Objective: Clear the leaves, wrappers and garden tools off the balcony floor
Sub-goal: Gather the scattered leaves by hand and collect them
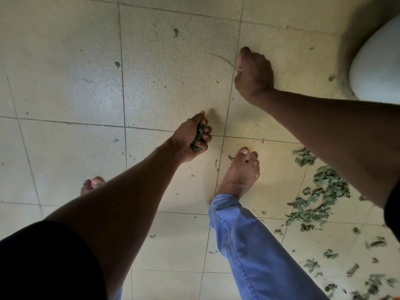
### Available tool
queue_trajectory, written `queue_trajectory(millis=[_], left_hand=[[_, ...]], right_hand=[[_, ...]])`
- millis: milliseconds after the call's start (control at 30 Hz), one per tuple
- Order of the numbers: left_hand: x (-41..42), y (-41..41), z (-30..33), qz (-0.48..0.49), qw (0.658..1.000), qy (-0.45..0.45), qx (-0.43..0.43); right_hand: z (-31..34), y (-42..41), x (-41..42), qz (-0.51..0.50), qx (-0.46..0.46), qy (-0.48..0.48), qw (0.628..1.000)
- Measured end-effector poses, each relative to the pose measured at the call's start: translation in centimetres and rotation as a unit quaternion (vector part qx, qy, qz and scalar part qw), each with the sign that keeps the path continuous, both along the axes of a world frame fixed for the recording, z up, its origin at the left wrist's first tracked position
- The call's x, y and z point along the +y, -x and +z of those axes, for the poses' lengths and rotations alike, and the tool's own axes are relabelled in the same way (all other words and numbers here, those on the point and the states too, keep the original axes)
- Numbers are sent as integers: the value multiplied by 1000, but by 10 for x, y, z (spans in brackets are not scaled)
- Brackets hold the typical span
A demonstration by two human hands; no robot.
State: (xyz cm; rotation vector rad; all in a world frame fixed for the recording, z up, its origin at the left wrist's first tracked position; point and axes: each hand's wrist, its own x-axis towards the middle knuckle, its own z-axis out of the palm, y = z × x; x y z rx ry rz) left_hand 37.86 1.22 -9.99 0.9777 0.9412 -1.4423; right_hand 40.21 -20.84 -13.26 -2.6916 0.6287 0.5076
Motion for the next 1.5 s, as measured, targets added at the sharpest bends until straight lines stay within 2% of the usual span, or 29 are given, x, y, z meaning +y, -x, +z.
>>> queue_trajectory(millis=[167, 267, 367, 433, 600, 800, 867, 1000, 1100, 1200, 1300, 1500], left_hand=[[11, 1, 14, 5, 1000, -10, -1], [14, 0, 27, 23, 1000, -13, -8], [12, 2, 46, 50, 998, -20, -19], [7, 6, 59, 64, 997, -33, -29], [-18, 14, 92, 113, 992, -37, -49], [-33, 13, 109, 63, 993, -54, -79], [-31, 14, 112, 36, 994, -55, -82], [-16, 20, 122, -51, 995, -46, -68], [-1, 27, 132, -116, 990, -42, -67], [6, 37, 146, -159, 986, -39, -37], [6, 49, 157, -206, 977, -37, -27], [-21, 70, 141, -248, 969, -5, 1]], right_hand=[[13, 6, 6, -95, 43, -57, 993], [40, 21, 21, -162, 38, -150, 975], [88, 46, 45, -187, 21, -272, 944], [123, 66, 62, -199, 14, -312, 929], [183, 98, 89, -237, 48, -328, 913], [192, 116, 104, -284, 27, -307, 908], [192, 123, 110, -319, 24, -330, 888], [192, 155, 126, -440, 33, -396, 805], [194, 200, 132, -435, 92, -348, 826], [208, 250, 134, -483, 114, -287, 820], [218, 288, 129, -471, 153, -251, 832], [190, 321, 83, -454, 136, -178, 863]])
